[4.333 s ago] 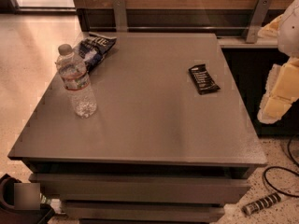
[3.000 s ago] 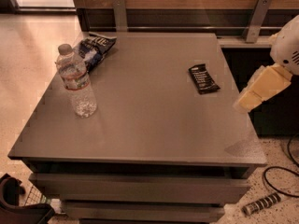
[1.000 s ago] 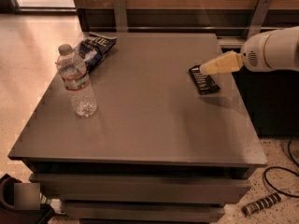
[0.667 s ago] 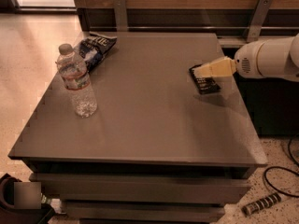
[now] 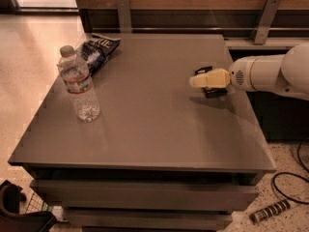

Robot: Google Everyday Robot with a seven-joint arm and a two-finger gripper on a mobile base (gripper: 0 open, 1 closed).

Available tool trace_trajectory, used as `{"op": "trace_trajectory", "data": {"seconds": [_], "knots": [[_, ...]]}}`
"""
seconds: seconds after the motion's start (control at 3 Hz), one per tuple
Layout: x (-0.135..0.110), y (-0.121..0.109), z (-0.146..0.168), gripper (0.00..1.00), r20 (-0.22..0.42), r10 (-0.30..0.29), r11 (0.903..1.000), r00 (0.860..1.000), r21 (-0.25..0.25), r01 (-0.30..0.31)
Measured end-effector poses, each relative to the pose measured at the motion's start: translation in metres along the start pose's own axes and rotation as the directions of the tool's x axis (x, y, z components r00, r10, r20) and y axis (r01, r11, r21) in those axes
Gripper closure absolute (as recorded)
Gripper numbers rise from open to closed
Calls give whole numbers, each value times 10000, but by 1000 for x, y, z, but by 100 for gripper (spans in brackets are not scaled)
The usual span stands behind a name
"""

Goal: Move rxbar chocolate near blue chip bag

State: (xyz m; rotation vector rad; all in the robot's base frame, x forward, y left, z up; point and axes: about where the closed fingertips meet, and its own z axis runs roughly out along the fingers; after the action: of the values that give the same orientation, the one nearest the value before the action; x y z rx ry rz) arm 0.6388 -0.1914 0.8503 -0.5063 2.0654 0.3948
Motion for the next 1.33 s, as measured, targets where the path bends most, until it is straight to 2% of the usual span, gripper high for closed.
{"op": "trace_trajectory", "data": {"seconds": [0.67, 1.0, 1.33], "knots": [[23, -8, 26, 0, -202, 243, 9997, 9995, 86, -241], [34, -10, 33, 11, -302, 256, 9996, 9992, 112, -253], [30, -9, 31, 50, -309, 257, 9996, 9992, 110, -254]]}}
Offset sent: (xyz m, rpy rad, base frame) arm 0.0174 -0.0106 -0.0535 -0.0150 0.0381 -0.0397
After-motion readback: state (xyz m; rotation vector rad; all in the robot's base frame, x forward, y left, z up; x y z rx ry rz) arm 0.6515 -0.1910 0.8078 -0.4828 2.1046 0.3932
